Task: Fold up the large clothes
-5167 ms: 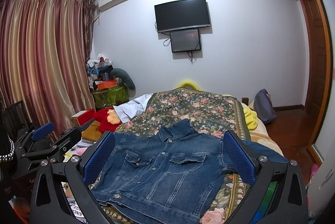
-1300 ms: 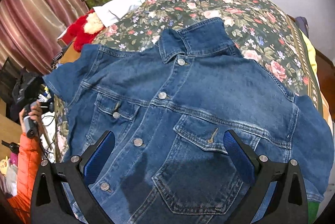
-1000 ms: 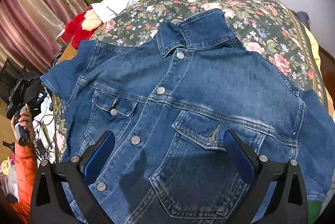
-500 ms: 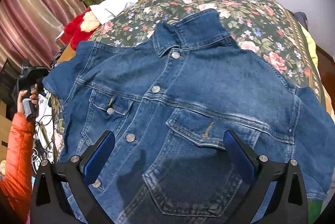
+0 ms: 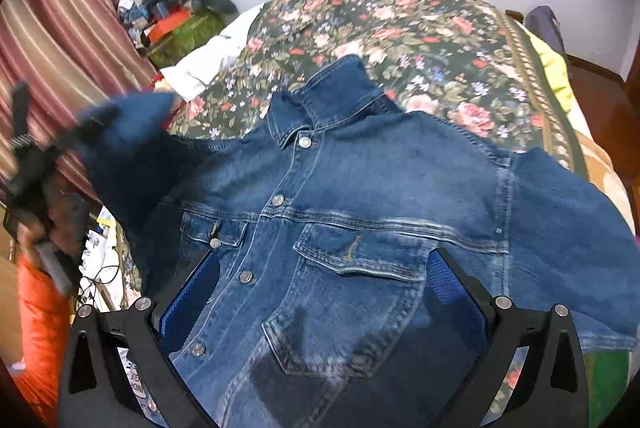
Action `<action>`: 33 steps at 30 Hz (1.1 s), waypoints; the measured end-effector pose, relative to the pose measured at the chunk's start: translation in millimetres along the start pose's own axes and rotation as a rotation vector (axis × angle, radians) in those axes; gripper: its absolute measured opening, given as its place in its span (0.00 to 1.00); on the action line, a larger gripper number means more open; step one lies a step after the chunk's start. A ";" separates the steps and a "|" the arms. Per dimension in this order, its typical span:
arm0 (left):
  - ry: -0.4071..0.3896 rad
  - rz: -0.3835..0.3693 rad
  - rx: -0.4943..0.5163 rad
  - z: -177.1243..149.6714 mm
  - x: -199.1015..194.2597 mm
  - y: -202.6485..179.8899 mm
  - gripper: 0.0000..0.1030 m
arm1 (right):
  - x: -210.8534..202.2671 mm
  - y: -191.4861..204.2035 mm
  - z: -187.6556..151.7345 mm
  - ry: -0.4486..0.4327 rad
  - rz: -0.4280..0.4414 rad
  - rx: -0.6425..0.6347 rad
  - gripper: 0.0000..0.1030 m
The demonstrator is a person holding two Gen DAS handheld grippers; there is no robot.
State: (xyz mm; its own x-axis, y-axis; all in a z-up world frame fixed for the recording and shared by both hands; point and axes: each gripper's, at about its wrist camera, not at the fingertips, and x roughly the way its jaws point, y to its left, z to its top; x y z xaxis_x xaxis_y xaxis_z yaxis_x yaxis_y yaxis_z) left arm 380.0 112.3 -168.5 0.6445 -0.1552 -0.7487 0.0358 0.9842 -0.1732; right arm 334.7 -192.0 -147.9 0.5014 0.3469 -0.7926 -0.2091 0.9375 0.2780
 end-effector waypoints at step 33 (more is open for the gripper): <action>0.094 0.002 -0.542 -7.1 56.8 129.0 0.20 | -29.7 -75.3 -22.6 -0.048 -0.063 0.151 1.00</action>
State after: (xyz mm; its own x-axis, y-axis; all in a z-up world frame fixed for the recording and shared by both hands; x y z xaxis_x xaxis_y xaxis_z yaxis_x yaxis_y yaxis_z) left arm 415.7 229.8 -237.9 0.5725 -0.1842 -0.7990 -0.3800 0.8039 -0.4576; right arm 316.6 -273.5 -157.6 0.5500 0.2851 -0.7850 -0.0497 0.9494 0.3100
